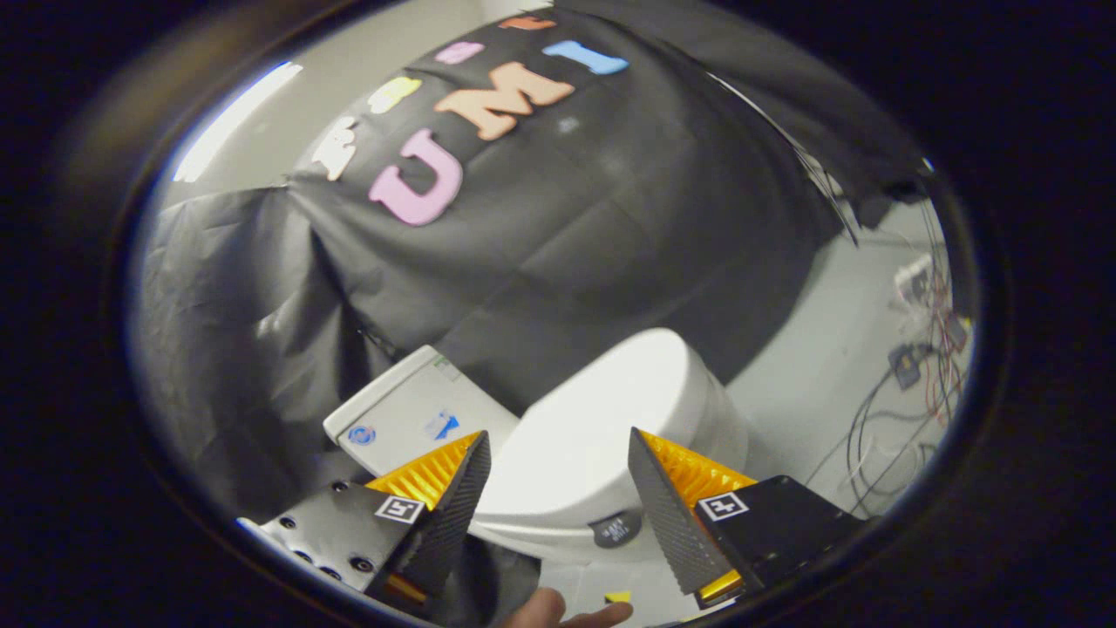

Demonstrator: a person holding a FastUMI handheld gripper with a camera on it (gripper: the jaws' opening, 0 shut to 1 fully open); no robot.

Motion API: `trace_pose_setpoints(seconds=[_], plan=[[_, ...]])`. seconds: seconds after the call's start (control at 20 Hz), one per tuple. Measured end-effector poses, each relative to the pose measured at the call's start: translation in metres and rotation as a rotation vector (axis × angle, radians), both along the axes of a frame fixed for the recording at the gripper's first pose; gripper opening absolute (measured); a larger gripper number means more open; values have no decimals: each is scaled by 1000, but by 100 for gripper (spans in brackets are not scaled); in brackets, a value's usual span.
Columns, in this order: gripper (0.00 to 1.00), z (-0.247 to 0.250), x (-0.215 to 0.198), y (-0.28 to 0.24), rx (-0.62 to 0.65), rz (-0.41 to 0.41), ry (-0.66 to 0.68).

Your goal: Open the toilet lid.

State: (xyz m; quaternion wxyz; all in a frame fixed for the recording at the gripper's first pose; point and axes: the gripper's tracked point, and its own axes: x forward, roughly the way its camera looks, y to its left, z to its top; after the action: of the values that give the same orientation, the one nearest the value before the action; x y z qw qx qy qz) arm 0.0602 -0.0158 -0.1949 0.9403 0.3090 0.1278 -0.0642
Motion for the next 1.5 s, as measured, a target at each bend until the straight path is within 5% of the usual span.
trace_pose_setpoints(seconds=[0.4,0.7,0.85,1.1,1.5], plan=[[98,-92,-10,-1,301,-137,188],[98,-117,-7,22,440,-130,240],[65,-118,-2,29,548,-141,204],[9,-100,9,37,647,-47,175],[1,-90,17,33,570,-166,126]])
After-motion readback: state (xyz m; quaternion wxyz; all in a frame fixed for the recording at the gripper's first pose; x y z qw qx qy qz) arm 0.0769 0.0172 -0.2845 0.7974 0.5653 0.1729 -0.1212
